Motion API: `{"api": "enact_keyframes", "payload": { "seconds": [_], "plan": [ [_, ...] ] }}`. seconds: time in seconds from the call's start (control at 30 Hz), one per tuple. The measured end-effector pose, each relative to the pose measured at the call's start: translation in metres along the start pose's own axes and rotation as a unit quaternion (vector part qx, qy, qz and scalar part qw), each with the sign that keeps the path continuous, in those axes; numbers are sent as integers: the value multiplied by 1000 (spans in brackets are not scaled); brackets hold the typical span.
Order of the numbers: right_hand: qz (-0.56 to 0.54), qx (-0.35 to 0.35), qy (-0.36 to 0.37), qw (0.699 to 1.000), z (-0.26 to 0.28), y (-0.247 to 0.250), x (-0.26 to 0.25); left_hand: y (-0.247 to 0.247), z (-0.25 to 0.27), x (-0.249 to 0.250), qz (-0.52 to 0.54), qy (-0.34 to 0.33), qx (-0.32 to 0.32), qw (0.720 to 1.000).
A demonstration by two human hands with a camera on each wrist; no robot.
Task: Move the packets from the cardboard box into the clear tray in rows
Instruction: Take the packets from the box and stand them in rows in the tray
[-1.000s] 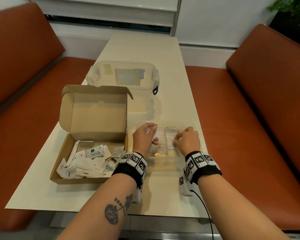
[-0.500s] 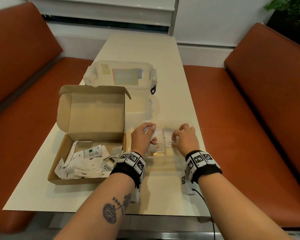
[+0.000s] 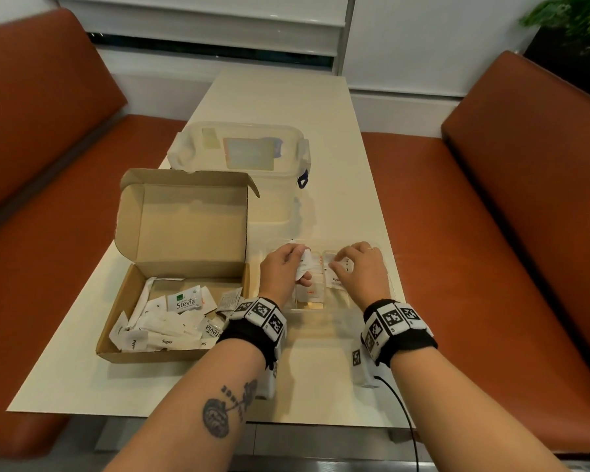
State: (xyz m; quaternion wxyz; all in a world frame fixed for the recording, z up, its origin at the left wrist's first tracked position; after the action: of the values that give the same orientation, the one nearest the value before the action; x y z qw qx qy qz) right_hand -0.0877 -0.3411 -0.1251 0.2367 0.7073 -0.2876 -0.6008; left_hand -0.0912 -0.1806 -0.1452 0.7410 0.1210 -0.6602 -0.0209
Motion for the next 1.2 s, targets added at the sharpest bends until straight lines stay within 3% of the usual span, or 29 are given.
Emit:
{"api": "enact_keyframes", "payload": {
  "seconds": [0.2, 0.4, 0.6, 0.83, 1.0, 1.2],
  "plan": [
    [-239, -53, -88, 966, 0, -11, -26, -2, 3, 5, 14, 7, -23, 1000],
    [-320, -29, -134, 938, -1, -11, -24, -5, 6, 12, 43, 24, -47, 998],
    [-330, -1, -137, 934, -1, -6, -15, -1, 6, 5, 57, 26, -60, 996],
    [-296, -86, -120, 944, -2, -4, -18, -3, 6, 0, 24, 25, -61, 997],
    [-233, -2, -131, 964, -10, 16, 0, 0, 5, 0, 60, 30, -24, 997],
    [-86, 0, -159, 983, -5, 16, 15, 0, 5, 0, 61, 25, -11, 998]
  ]
}}
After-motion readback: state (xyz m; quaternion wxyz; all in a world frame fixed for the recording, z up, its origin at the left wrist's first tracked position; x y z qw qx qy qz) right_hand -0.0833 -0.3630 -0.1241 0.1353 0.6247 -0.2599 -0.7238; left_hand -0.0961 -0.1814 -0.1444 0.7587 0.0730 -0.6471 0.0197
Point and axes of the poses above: each hand's wrist, its own z-axis away from the middle knuckle, its own y-axis out of the back of the hand, x = y × z, the point moved 3 cm from there along -z, towards the middle knuckle, and after that the axes turned 13 degrees about -z, right-handed, at the moved point
